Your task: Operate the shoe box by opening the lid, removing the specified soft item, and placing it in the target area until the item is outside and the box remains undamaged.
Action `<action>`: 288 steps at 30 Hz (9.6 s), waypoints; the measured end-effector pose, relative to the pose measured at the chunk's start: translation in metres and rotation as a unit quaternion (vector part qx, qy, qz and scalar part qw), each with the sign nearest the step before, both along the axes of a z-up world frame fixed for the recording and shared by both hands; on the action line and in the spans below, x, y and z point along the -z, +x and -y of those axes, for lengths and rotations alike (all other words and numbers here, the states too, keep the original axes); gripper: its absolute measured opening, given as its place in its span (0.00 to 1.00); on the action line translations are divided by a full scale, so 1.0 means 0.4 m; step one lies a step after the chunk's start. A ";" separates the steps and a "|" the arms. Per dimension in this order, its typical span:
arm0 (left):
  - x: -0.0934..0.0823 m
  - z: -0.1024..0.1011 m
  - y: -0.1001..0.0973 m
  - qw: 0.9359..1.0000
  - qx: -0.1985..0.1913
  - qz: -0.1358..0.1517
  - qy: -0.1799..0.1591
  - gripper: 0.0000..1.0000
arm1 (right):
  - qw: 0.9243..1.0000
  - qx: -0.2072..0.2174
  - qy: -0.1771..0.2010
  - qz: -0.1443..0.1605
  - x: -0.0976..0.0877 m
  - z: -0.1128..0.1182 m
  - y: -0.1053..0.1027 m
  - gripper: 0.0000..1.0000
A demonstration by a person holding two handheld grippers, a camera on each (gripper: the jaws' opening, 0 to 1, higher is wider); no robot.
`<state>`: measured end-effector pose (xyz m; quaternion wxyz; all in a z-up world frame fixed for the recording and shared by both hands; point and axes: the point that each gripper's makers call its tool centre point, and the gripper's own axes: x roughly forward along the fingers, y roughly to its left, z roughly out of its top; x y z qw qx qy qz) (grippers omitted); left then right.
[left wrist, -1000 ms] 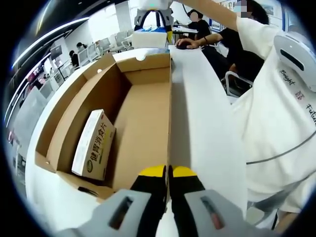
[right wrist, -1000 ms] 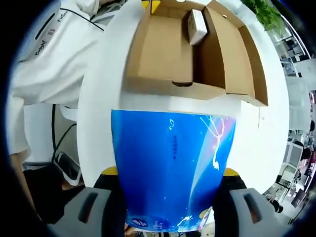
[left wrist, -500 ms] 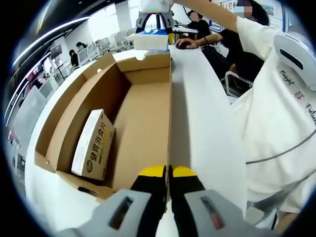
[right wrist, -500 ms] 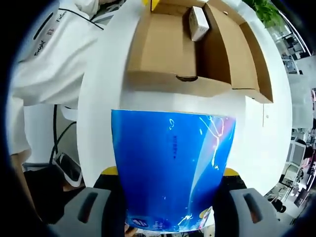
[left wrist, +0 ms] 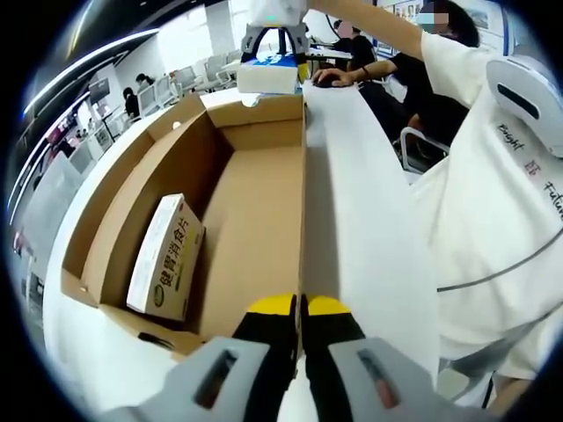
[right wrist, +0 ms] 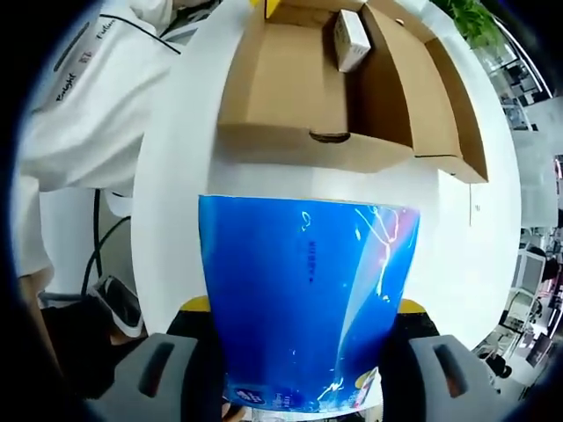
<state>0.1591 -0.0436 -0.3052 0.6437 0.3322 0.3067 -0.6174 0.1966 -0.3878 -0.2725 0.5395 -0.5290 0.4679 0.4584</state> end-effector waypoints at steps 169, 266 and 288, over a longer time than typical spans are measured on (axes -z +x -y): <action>-0.002 -0.001 0.002 1.000 0.001 0.005 -0.004 0.01 | 0.990 0.004 0.120 0.072 -0.112 -0.102 -0.043 0.63; -0.003 -0.001 0.000 1.000 0.004 0.011 -0.013 0.01 | 0.675 0.214 0.570 0.418 -0.312 -0.312 -0.040 0.54; -0.001 -0.002 -0.005 1.000 0.002 0.008 -0.010 0.01 | 0.671 0.207 0.576 0.419 -0.333 -0.317 -0.061 0.52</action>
